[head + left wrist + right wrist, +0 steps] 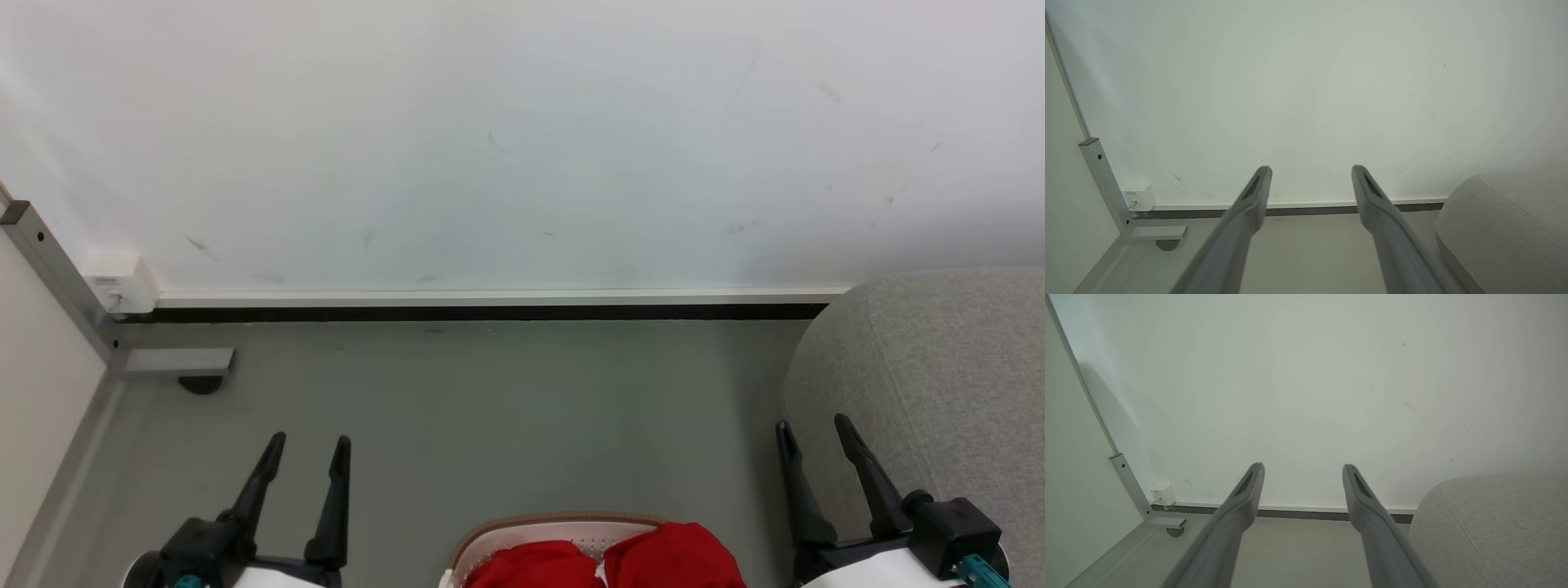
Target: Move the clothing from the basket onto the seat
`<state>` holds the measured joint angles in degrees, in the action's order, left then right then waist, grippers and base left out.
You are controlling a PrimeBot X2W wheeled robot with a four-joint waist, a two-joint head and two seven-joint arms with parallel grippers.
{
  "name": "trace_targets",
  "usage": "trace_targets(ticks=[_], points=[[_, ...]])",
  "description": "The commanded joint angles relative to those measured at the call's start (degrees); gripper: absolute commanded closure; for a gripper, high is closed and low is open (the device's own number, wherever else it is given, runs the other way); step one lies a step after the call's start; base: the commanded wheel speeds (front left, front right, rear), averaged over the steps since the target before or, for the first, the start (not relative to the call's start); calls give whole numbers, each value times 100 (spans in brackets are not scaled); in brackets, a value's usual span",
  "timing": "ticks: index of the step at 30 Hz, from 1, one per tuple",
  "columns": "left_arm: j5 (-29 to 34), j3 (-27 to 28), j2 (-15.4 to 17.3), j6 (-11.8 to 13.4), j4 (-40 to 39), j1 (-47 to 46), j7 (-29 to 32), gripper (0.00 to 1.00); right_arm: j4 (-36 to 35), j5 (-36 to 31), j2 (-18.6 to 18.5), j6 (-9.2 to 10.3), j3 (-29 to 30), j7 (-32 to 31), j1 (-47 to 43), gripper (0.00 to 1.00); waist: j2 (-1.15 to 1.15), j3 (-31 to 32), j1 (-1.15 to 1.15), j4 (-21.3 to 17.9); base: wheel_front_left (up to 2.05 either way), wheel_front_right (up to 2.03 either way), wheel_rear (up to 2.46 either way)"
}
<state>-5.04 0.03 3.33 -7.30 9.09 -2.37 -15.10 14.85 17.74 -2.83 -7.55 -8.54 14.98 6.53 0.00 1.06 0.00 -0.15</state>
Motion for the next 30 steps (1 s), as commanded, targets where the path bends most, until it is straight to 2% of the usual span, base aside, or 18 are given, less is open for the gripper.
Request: trace_targets(ticks=[1, 14, 22, 30], points=[[-51, 25, 6, -18, 13, -21, -9, 0, 21, 37, 2, 12, 13, 19, 26, 0, 0, -2, 0, -3, 0, 0, 0], [-120, 12, -17, -18, -36, -75, -8, 0, 51, 86, 1, 12, 12, 19, 99, 0, 0, -49, 0, -119, 0, 0, 0], [-158, -106, -18, -23, 63, -149, -8, 0, 12, 102, -2, 12, 105, 16, 189, 0, 0, -227, 0, -472, 0, 0, 0], [-137, -207, 71, -15, 217, -463, -8, 0, -155, 162, -1, 12, 218, 15, 351, 0, 0, -702, 0, -835, 0, 0, 0]])
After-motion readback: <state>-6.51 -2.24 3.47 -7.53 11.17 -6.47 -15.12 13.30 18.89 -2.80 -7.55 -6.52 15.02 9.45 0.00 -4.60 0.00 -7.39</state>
